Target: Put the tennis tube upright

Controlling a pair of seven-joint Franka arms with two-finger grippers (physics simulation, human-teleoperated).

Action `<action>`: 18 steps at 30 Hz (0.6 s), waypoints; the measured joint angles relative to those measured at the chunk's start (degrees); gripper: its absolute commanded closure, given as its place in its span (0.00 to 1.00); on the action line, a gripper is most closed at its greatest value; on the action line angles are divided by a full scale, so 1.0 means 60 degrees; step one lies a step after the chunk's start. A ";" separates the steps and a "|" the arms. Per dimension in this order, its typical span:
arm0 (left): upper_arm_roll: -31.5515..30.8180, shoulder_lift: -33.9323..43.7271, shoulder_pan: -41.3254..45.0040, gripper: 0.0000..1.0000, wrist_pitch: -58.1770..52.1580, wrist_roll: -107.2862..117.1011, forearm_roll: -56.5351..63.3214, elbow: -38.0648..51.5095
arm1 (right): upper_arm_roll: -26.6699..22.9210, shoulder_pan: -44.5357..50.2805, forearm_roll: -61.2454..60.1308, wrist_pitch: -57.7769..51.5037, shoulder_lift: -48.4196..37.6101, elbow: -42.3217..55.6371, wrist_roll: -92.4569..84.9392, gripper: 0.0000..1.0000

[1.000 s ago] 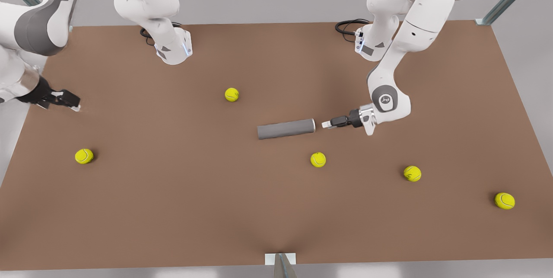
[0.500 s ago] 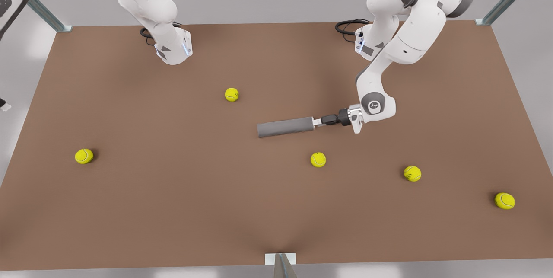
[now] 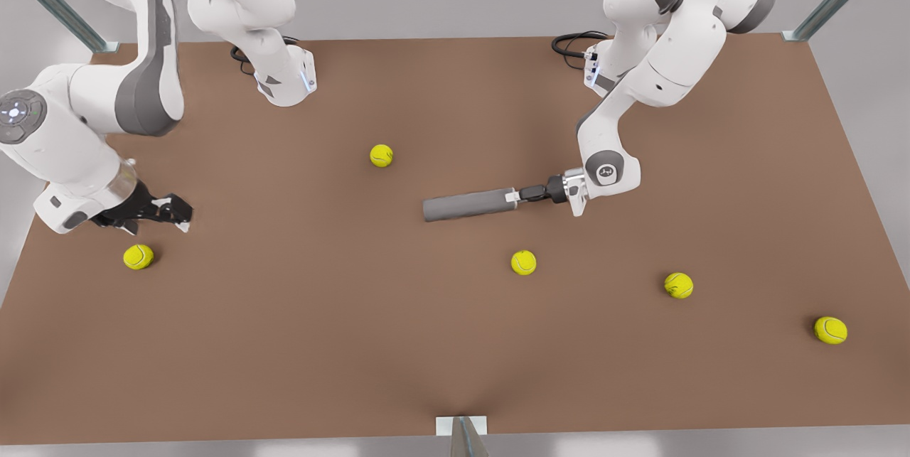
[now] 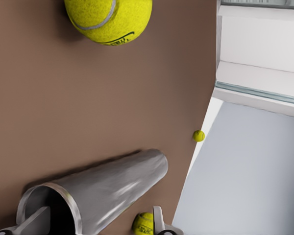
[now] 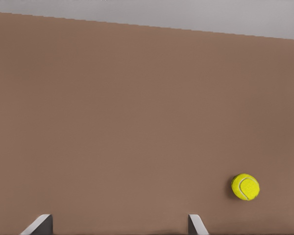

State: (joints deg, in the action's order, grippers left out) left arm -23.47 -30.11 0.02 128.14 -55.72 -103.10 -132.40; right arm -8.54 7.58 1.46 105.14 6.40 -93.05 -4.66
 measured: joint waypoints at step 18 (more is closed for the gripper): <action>-0.0101 -0.0080 -0.0135 0.58 -0.0452 -0.0132 -0.0556 0.0197 | 0.0015 0.0321 0.0005 0.0056 0.0149 -0.0022 -0.0015 0.00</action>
State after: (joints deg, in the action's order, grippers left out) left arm -24.08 -30.59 -0.79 125.43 -56.51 -106.43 -131.22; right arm -8.45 9.51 1.49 105.48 7.30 -93.18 -4.75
